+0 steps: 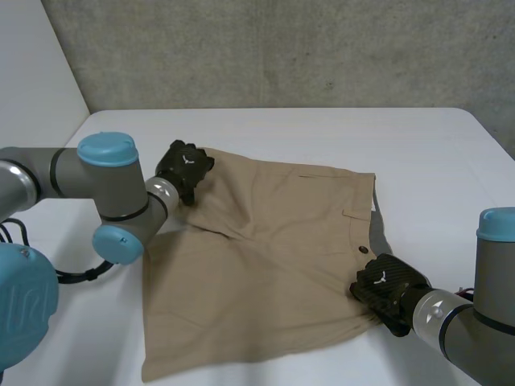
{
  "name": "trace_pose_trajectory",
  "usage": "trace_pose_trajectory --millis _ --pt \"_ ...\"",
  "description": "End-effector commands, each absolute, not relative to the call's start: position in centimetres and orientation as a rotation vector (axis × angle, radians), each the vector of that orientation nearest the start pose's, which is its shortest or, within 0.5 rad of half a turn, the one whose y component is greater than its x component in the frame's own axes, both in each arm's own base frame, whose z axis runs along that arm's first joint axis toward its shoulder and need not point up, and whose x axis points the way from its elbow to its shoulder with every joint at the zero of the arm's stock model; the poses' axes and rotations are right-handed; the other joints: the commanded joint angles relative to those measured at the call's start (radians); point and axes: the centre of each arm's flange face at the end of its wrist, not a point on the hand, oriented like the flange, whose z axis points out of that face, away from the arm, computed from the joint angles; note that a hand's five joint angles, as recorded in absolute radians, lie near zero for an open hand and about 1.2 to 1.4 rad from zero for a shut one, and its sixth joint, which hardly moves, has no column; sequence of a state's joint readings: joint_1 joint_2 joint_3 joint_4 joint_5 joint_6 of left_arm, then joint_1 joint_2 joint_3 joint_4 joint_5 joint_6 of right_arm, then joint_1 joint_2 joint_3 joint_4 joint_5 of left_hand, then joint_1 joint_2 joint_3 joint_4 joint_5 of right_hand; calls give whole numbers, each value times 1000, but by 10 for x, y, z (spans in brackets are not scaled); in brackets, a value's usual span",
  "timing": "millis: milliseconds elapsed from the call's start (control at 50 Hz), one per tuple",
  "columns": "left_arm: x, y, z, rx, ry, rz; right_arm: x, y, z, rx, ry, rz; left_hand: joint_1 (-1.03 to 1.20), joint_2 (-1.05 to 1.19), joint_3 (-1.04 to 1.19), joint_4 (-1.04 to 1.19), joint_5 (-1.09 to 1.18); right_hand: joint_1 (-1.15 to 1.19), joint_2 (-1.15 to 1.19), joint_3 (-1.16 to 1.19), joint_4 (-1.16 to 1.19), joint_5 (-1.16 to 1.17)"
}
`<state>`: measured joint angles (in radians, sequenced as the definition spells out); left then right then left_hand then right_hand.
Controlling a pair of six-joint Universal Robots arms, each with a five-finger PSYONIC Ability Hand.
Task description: Fold the shorts.
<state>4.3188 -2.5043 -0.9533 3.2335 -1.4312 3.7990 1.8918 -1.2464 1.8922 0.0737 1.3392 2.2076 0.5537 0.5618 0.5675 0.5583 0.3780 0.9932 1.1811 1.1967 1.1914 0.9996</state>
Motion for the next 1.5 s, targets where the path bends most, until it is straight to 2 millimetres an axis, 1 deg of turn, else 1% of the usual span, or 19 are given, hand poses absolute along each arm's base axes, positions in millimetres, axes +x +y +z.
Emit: trace_pose_trajectory --millis 20,80,180,360,480,620,820,860,880,900,960,1020,1100,1160,1240,1260,1340,1420,1500 --pt "-311 -376 115 1359 2056 -1848 226 -199 130 -1817 2244 -1358 100 92 86 95 101 403 215 200 205 222" --pt "-310 -377 115 1365 2048 -1842 226 -199 130 -1817 2245 -1353 197 188 183 192 198 403 215 200 205 222" --pt "-307 -377 115 1347 2044 -1823 227 -199 130 -1817 2245 -1355 841 833 827 837 842 403 215 200 205 222" --pt "-293 -370 112 1203 2016 -1648 226 -199 130 -1817 2245 -1360 843 834 829 838 844 403 215 200 205 222" --pt "-278 -360 123 1136 1980 -1559 227 -199 130 -1816 2243 -1364 843 834 829 838 844 403 215 200 205 222" --pt "-277 -350 116 1158 1997 -1516 227 -198 130 -1816 2243 -1360 843 834 829 838 844 403 215 200 205 222" --pt "-275 -340 122 1125 1991 -1485 227 -197 129 -1818 2244 -1355 843 834 829 838 844 403 215 200 205 222" --pt "-275 -340 125 1116 1994 -1497 227 -197 129 -1814 2241 -1356 528 520 514 523 529 403 215 200 205 222" --pt "-274 -340 127 1109 1991 -1499 227 -197 129 -1812 2243 -1354 55 47 41 50 56 403 215 200 205 222" --pt "-274 -340 128 1107 1989 -1503 227 -197 129 -1812 2242 -1356 -69 -77 -83 -73 -68 403 215 200 205 222" --pt "-272 -338 142 1079 1982 -1537 227 -196 129 -1809 2242 -1355 -234 -242 -247 -238 -232 403 215 200 205 222" --pt "-270 -334 157 1033 1987 -1590 228 -198 130 -1783 2247 -1375 -270 -278 -284 -274 -269 403 215 200 205 222" --pt "-262 -314 190 895 2055 -1721 229 -203 132 -1689 2271 -1405 -246 -255 -260 -251 -245 403 215 200 205 222" --pt "-258 -299 206 819 2108 -1792 231 -205 134 -1625 2278 -1412 -202 -211 -216 -207 -201 403 215 200 205 222" --pt "-261 -262 226 766 2205 -1876 235 -206 137 -1518 2258 -1408 -158 -166 -172 -163 -157 403 215 200 205 222" --pt "-260 -243 227 785 2259 -1856 236 -206 137 -1502 2257 -1408 -144 -152 -157 -148 -142 403 215 200 205 222" --pt "-253 -199 221 884 2375 -1718 237 -212 141 -1406 2268 -1423 -111 -119 -125 -116 -110 403 215 200 205 222" --pt "-244 -163 205 972 2459 -1567 236 -220 145 -1299 2288 -1445 -111 -119 -125 -116 -110 403 215 200 205 222" --pt "-238 -140 195 1012 2497 -1509 228 -233 147 -1184 2323 -1469 -120 -128 -134 -125 -119 403 215 200 205 222"
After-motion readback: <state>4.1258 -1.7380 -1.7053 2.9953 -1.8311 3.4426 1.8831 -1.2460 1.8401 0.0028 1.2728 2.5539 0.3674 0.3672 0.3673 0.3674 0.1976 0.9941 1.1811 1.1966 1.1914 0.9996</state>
